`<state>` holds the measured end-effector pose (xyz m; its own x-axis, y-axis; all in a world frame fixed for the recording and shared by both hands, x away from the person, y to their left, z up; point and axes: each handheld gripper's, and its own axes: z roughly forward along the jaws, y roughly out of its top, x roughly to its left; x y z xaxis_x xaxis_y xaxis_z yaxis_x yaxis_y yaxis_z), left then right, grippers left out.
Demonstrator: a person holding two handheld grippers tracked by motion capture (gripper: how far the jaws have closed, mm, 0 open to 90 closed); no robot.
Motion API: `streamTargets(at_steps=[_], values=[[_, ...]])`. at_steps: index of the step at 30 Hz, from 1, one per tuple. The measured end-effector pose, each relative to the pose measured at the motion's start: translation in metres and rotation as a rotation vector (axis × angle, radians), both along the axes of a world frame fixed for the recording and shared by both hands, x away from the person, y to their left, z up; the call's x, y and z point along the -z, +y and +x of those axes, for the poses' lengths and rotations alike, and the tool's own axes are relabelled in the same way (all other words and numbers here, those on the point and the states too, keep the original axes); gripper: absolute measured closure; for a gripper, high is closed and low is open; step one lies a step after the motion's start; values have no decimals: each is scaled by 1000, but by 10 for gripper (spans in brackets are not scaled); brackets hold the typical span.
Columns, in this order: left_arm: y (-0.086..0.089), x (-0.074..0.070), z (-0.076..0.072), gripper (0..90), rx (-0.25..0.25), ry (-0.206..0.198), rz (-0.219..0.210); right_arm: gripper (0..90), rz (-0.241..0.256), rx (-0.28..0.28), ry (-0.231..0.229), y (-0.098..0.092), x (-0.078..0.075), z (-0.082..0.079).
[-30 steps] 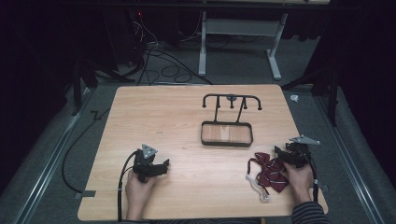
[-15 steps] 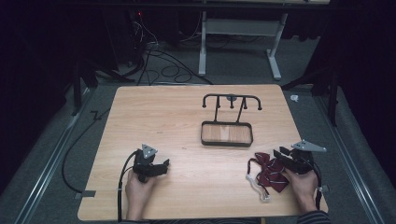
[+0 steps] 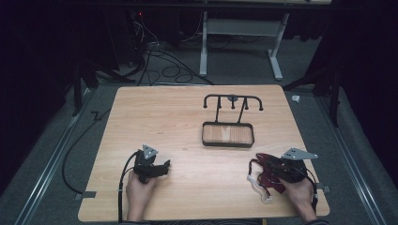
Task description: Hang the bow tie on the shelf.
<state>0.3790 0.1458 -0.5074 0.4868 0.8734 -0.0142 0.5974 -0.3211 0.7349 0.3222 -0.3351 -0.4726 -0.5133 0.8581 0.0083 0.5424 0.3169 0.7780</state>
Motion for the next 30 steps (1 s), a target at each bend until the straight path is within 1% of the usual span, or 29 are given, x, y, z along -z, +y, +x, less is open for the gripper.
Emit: streamTargets(at_steps=[3,7,10,15,18,23,26,28,30], values=[[0,0,0,215,0,0,0,704,-2,-14,10,5,2,1],[0,0,0,215,0,0,0,706,-16,-39,15,15,4,6],[0,0,0,215,0,0,0,711,-26,-58,28,22,5,12],[0,0,0,215,0,0,0,723,-48,-74,37,30,5,21],[0,0,0,215,0,0,0,728,-71,-76,54,34,9,28],[0,0,0,215,0,0,0,736,-81,-76,94,36,15,35],[0,0,0,215,0,0,0,785,-87,-84,111,36,20,38],[0,0,0,215,0,0,0,826,-86,-81,114,36,21,39],[0,0,0,215,0,0,0,880,-91,-92,113,35,21,39]])
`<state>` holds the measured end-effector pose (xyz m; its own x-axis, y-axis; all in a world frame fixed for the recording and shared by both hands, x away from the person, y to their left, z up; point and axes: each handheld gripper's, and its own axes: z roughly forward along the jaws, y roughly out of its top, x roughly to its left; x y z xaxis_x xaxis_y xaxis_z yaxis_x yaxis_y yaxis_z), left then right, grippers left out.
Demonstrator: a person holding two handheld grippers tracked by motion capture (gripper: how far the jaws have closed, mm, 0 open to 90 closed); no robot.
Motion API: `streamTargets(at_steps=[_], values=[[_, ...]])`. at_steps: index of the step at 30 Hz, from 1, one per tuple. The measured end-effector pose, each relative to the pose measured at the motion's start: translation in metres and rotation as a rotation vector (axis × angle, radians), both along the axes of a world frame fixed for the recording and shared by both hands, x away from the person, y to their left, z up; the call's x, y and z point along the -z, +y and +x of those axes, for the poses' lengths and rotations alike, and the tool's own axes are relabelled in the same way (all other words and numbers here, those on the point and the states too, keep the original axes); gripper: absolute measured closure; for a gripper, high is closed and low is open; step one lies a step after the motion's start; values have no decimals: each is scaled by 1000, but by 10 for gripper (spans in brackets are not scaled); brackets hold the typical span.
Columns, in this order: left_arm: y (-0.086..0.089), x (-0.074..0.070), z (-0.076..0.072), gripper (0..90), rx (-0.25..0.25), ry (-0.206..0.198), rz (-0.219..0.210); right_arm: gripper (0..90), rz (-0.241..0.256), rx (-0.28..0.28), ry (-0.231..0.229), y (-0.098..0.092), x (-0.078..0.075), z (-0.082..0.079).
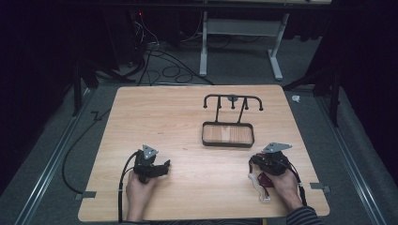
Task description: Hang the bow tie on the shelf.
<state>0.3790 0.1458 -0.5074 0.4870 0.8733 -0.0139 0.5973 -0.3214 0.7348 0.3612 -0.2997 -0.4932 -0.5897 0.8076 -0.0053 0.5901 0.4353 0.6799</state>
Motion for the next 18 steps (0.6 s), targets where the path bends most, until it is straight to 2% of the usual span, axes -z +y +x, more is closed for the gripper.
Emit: streamTargets(at_steps=[7,11,14,18], values=[[0,0,0,215,0,0,0,900,-16,-11,-12,1,0,-1],[0,0,0,215,0,0,0,900,27,6,-30,-5,-6,-3],[0,0,0,215,0,0,0,900,78,33,-41,-13,-15,-7],[0,0,0,213,-3,0,0,900,115,65,-55,-24,-25,-12]])
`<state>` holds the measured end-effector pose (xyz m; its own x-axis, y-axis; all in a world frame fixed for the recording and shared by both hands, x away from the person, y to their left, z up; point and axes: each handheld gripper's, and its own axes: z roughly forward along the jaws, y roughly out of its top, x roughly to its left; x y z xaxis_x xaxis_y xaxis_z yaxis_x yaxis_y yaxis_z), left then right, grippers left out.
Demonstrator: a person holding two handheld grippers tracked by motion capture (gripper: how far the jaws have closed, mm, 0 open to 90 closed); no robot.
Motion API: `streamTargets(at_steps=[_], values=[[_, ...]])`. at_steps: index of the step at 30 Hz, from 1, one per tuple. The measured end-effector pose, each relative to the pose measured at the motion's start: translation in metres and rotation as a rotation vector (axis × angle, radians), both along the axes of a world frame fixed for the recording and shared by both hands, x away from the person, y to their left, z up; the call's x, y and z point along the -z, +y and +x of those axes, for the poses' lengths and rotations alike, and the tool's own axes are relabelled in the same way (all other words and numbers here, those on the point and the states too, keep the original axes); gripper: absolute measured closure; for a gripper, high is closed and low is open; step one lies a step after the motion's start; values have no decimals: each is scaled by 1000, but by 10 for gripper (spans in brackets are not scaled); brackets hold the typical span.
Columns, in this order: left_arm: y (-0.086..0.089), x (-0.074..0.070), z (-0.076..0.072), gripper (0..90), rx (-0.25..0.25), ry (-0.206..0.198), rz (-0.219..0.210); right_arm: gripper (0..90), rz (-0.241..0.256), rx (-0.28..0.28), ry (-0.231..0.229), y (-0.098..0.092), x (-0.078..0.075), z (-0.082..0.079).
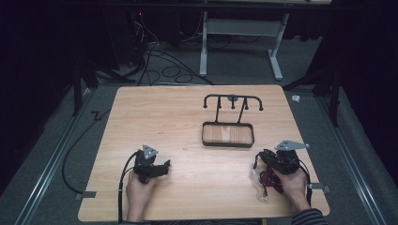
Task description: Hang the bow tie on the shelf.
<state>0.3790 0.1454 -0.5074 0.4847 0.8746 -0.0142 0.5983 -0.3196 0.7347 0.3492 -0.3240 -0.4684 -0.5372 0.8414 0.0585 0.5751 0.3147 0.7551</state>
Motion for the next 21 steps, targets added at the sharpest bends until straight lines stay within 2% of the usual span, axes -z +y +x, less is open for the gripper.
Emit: streamTargets(at_steps=[7,12,21], values=[[0,0,0,212,-1,0,0,900,20,43,-45,-11,-21,-9],[0,0,0,211,-2,0,0,900,18,59,-64,-11,-33,-14],[0,0,0,211,-1,0,0,900,27,63,-129,-5,-58,-14]])
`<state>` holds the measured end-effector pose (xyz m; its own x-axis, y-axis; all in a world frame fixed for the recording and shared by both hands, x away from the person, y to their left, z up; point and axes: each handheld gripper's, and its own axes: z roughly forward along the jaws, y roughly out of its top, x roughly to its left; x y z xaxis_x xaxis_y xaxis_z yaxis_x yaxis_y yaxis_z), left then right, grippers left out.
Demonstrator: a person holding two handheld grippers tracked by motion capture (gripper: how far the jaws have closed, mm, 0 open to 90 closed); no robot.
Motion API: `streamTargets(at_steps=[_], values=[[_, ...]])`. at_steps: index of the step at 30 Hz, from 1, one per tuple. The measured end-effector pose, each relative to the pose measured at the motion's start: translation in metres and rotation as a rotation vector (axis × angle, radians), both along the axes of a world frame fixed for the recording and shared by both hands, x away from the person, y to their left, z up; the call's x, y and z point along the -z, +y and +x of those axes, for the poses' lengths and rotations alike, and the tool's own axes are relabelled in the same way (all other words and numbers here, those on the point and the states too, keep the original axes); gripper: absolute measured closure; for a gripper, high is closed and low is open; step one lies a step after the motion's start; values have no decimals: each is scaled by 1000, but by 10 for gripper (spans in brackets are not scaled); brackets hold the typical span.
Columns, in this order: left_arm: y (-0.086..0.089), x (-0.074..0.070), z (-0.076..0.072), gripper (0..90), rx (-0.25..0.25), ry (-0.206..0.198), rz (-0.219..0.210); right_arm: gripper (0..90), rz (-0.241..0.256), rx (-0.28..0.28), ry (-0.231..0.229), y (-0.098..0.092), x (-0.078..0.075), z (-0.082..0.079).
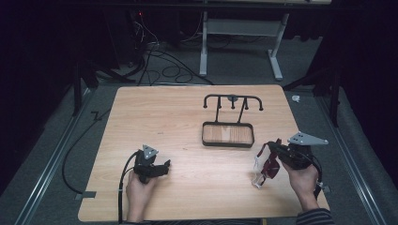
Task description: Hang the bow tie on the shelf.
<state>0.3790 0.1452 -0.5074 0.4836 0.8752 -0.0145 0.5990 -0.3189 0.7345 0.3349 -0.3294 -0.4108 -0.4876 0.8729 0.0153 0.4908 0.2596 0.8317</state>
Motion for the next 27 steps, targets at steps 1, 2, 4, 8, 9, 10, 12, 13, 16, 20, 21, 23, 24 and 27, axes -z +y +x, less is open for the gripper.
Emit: streamTargets(at_steps=[1,2,4,8,9,10,12,13,16,20,21,23,24,27], values=[[0,0,0,211,0,0,0,900,7,4,3,2,-2,0],[0,0,0,211,0,0,0,900,2,-2,-5,2,-4,0],[0,0,0,211,0,0,0,900,-2,-6,-10,4,-9,1],[0,0,0,210,0,0,0,900,1,-13,-31,8,-16,4],[0,0,0,211,0,0,0,900,0,-14,-35,9,-17,4],[0,0,0,210,0,0,0,900,-1,-16,-38,10,-18,5],[0,0,0,210,0,0,0,900,3,-17,-39,12,-20,5],[0,0,0,210,0,0,0,900,5,-18,-40,13,-20,6],[0,0,0,210,0,0,0,900,0,-23,-42,15,-22,7],[0,0,0,211,0,0,0,900,3,-31,-56,18,-27,7],[0,0,0,211,0,0,0,900,3,-31,-57,19,-28,6],[0,0,0,211,0,0,0,900,3,-36,-61,20,-30,7],[0,0,0,210,0,0,0,900,4,-38,-61,21,-30,7],[0,0,0,210,0,0,0,900,4,-38,-59,22,-31,8]])
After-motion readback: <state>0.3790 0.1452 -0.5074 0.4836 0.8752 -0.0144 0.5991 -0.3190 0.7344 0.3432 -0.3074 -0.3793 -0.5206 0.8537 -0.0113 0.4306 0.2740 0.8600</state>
